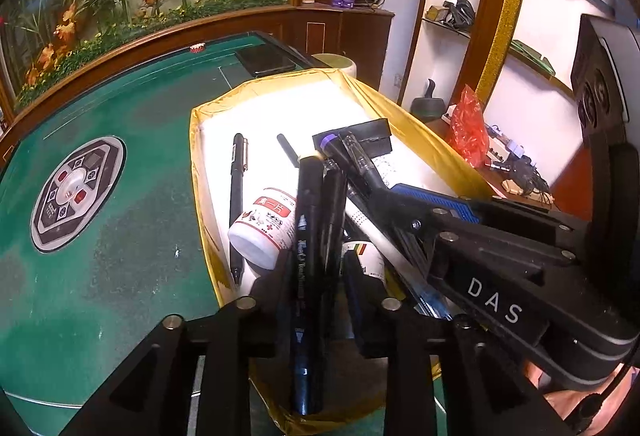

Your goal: Organize rigid objects

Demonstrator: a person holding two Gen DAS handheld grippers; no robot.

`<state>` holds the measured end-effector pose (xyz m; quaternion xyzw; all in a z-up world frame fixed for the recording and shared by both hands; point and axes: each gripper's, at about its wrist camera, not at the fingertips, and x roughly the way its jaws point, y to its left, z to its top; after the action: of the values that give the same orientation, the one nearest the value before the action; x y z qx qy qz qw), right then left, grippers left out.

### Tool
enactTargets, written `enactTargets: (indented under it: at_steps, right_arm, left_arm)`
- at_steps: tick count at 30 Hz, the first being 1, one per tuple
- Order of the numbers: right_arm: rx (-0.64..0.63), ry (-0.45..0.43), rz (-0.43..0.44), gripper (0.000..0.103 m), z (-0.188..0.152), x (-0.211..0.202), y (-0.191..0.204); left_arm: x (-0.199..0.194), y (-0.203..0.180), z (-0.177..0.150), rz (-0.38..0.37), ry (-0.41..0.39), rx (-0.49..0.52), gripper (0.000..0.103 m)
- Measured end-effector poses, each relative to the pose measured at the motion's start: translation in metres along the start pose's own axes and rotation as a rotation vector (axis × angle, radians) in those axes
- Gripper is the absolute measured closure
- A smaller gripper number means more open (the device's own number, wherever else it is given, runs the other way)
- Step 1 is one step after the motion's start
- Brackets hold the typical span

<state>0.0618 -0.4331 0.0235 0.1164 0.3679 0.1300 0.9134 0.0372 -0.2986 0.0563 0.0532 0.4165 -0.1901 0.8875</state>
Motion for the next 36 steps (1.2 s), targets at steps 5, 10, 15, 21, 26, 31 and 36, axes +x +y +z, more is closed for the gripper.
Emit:
enactTargets:
  at_steps: [5, 10, 15, 21, 26, 31, 36]
  right_arm:
    - [-0.005, -0.012, -0.007, 0.093, -0.002, -0.005, -0.002]
    - [-0.006, -0.022, -0.015, 0.079, -0.002, -0.015, 0.002]
    - [-0.015, -0.061, -0.033, 0.053, -0.003, -0.029, 0.006]
    - [-0.041, -0.079, -0.075, 0.028, -0.006, -0.041, 0.019]
    - [-0.023, -0.113, -0.097, 0.022, -0.012, -0.049, 0.023]
    - [-0.006, -0.139, -0.124, 0.022, -0.015, -0.054, 0.029]
    - [-0.044, -0.166, -0.137, 0.018, -0.02, -0.058, 0.047]
  left_arm:
    - [-0.005, 0.001, -0.002, -0.004, -0.017, 0.01, 0.061]
    - [-0.013, 0.002, -0.005, -0.008, -0.035, 0.018, 0.049]
    - [-0.035, 0.009, -0.014, 0.029, -0.096, 0.034, 0.025]
    - [-0.059, 0.025, -0.024, 0.045, -0.16, 0.014, 0.008]
    - [-0.074, 0.039, -0.039, 0.091, -0.234, 0.0, 0.007]
    - [-0.082, 0.056, -0.051, 0.116, -0.223, 0.011, 0.001]
    - [-0.088, 0.074, -0.059, 0.183, -0.217, 0.011, 0.001]
